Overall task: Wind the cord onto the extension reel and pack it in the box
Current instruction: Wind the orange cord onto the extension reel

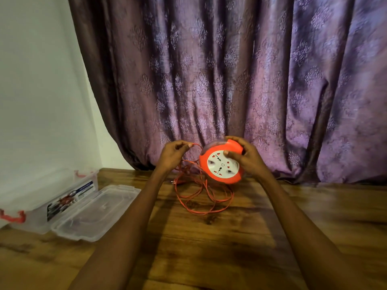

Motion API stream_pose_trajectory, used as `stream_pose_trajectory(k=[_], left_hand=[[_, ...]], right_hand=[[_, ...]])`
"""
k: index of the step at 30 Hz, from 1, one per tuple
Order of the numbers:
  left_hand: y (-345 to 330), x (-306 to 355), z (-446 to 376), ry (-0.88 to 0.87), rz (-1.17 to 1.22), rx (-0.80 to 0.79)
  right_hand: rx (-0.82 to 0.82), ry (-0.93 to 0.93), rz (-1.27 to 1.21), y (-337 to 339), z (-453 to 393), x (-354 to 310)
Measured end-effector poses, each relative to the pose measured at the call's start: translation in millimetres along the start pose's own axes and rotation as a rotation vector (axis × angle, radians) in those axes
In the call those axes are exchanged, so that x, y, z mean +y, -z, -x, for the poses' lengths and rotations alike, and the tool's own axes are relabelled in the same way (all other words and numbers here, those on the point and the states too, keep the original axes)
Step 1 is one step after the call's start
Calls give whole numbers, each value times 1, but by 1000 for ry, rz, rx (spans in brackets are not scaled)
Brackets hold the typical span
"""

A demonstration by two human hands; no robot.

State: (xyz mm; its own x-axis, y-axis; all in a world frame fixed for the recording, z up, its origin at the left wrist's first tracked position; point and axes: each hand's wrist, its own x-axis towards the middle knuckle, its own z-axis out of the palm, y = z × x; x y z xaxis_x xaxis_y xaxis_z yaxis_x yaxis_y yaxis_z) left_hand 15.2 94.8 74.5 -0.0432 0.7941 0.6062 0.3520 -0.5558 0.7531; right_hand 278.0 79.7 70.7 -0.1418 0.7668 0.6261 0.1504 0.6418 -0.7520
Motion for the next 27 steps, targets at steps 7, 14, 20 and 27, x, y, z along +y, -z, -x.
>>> stream_pose_trajectory(k=[7,14,20,27], left_hand=[[-12,19,3,27,64,-63],[-15,38,9,100,183,-200],[-18,37,14,119,245,-271],[5,8,12,32,-163,-439]], right_hand=[[-69,132,287,-14,-1,6],[-98,252,462,-31,4,12],[-59,227,320,-39,11,16],[-28,116,46,-37,20,15]])
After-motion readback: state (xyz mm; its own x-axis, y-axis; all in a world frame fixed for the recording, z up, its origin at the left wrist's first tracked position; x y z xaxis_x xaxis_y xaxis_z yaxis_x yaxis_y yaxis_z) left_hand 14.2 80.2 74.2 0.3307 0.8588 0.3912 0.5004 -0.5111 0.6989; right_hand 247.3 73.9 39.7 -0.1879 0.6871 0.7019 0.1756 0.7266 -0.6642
